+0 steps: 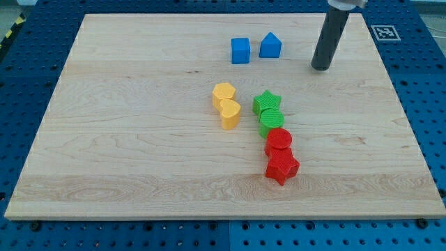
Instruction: Move the blue triangle slightly to the left
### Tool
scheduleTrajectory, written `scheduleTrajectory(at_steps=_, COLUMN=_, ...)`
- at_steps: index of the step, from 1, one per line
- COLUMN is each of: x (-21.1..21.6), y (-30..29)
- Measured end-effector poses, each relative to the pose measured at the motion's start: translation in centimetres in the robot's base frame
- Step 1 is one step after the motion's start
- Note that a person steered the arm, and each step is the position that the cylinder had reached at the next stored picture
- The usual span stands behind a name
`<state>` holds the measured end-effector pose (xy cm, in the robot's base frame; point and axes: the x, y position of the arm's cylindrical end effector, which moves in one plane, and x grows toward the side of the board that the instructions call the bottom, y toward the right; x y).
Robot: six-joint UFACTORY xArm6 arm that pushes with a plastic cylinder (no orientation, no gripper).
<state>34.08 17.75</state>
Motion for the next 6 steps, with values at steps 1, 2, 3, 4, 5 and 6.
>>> scheduleTrajectory(at_steps=1, x=-3.0, y=-0.1)
scheduleTrajectory(at_steps=2, x=-4.2, y=-2.1)
scheduleTrajectory(at_steps=3, x=-4.5, y=-4.0)
scheduleTrajectory(at_steps=4, x=-4.6, y=-4.9)
scheduleTrajectory(at_steps=5, x=-4.6, y=-5.9)
scheduleTrajectory(at_steps=6, x=-5.2, y=-7.0)
